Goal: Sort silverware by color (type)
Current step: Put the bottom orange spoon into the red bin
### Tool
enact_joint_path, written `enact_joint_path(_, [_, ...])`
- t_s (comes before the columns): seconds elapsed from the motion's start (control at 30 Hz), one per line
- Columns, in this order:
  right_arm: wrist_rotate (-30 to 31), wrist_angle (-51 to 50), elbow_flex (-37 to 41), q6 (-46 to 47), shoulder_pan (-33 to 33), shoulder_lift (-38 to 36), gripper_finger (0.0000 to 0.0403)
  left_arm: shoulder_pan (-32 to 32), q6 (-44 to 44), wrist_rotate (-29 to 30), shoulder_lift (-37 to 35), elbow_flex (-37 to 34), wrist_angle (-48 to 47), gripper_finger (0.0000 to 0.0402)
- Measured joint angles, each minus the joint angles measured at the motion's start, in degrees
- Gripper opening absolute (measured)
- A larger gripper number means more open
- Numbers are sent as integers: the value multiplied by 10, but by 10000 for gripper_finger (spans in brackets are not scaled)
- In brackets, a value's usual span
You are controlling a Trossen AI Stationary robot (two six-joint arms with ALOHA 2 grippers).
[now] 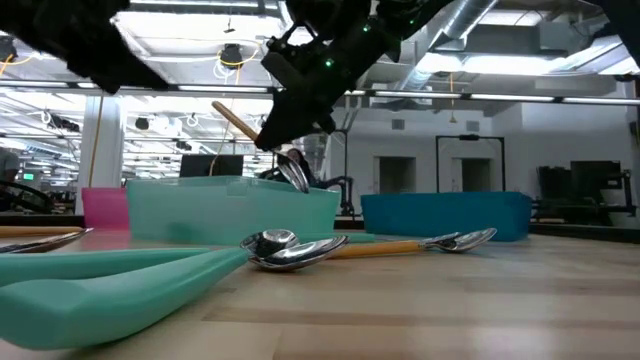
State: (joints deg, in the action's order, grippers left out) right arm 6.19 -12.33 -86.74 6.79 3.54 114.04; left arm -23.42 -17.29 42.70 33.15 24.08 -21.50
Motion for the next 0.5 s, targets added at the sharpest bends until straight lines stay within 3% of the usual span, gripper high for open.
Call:
enact_joint_path(0.17, [4,15,-1,-7,-10,-26,61,2,-111,90,0,0,-70,0])
enact_joint_path(0.3, [19,16,-1,-9,-18,-43,61,25,-148,131,0,0,-95,0])
enact_joint_path(0.4, [19,5,2,-13,-23,-65,61,64,-155,130,13,0,-95,0])
enact_joint_path(0.5, [20,-6,0,-13,-28,-93,61,119,-143,81,37,0,-88,0])
